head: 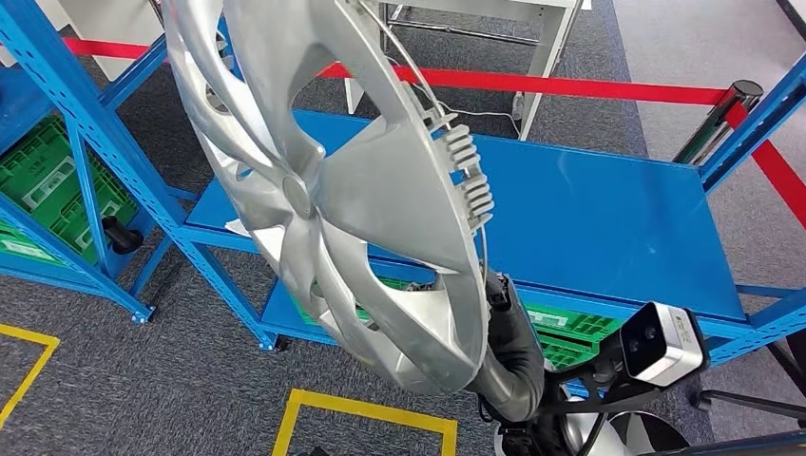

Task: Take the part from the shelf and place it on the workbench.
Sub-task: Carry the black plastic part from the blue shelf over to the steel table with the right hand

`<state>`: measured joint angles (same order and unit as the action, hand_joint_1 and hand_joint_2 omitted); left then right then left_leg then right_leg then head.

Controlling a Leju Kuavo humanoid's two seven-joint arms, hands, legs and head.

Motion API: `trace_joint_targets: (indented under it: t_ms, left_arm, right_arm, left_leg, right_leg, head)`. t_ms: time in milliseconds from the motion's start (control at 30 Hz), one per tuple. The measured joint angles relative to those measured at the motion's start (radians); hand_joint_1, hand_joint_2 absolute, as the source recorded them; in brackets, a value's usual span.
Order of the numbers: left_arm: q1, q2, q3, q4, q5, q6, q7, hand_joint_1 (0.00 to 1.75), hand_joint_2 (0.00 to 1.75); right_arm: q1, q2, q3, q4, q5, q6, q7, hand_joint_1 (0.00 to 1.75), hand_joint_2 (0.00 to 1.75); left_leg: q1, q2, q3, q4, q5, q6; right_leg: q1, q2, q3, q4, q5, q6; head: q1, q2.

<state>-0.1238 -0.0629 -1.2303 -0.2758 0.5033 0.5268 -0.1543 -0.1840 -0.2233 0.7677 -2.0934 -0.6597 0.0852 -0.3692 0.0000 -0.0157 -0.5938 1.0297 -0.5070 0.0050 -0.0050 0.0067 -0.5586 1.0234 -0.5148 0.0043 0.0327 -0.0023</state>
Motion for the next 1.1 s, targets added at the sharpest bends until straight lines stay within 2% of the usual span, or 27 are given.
trace_joint_targets:
  t_ms: [367,1100]
  left_arm:
    - [0.0,0.0,0.0,0.0,0.0,-0.003,0.007,0.0,1.75]
    - [-0.001,0.0,0.0,0.0,0.009,-0.017,0.01,0.0,1.75]
  right_arm:
    - [0.015,-0.024,-0.001,-0.006,0.046,-0.074,0.033,1.75,1.75]
    - [0.026,-0.057,-0.01,-0.017,0.06,-0.125,0.047,1.75,1.75]
  left_leg:
    - [0.0,0.0,0.0,0.0,0.0,0.0]
    - [-0.001,0.0,0.0,0.001,-0.001,-0.001]
  right_leg:
    - [0.0,0.0,0.0,0.0,0.0,-0.001]
    - [-0.001,0.0,0.0,0.0,-0.001,-0.001]
  head:
    - [0.0,0.0]
    - [0.0,0.0]
